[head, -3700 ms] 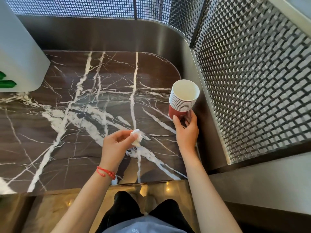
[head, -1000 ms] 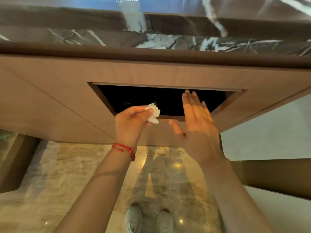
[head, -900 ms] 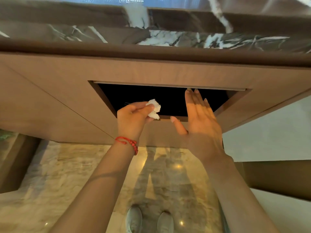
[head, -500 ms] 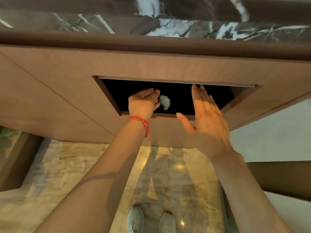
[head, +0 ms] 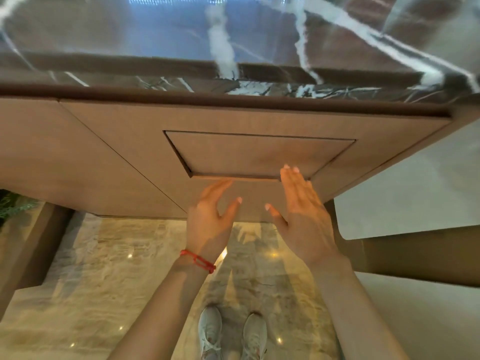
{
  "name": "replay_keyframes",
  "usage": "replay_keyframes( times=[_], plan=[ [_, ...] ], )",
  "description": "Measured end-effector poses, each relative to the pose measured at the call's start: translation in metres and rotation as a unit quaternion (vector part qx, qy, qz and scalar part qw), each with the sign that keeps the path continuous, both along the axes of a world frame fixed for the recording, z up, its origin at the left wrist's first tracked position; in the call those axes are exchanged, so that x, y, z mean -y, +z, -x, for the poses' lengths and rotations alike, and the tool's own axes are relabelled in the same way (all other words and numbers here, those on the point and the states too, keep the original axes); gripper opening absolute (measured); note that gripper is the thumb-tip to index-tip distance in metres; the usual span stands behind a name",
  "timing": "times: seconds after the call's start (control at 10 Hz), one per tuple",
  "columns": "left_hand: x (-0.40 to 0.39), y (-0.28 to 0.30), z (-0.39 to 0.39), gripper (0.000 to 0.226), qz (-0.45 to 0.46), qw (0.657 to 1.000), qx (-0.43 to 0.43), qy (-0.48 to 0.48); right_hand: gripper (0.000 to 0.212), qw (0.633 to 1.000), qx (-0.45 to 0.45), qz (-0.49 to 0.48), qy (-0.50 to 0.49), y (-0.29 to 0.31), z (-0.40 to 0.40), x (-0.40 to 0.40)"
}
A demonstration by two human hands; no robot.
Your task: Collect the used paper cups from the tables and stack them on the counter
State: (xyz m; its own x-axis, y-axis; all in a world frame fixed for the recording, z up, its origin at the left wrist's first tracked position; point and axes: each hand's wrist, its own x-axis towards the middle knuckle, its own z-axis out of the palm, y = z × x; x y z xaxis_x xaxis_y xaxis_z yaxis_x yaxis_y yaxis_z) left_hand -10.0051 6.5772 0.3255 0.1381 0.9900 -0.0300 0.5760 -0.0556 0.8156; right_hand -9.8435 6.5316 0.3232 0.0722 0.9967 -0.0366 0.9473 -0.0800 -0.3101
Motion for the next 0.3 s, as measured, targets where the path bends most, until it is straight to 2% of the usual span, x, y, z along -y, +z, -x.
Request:
replay_keyframes(
  times=[0.1, 0.2, 0.3],
  plan=[
    [0.016, 0.012, 0.01, 0.04, 0.001, 0.995, -0.072, -0.063, 0.066, 0.999, -0.017, 0.027, -0.016, 0.013, 0.002, 0.021],
    [0.033, 0.031, 0.019, 0.044, -0.038, 0.984, -0.131, -0.115, 0.067, 0.999, -0.019, 0.034, -0.035, 0.031, 0.004, 0.044],
    [0.043, 0.056, 0.017, 0.045, -0.052, 0.979, -0.153, -0.123, 0.067, 0.997, -0.035, 0.02, -0.063, 0.056, 0.005, 0.062]
  ],
)
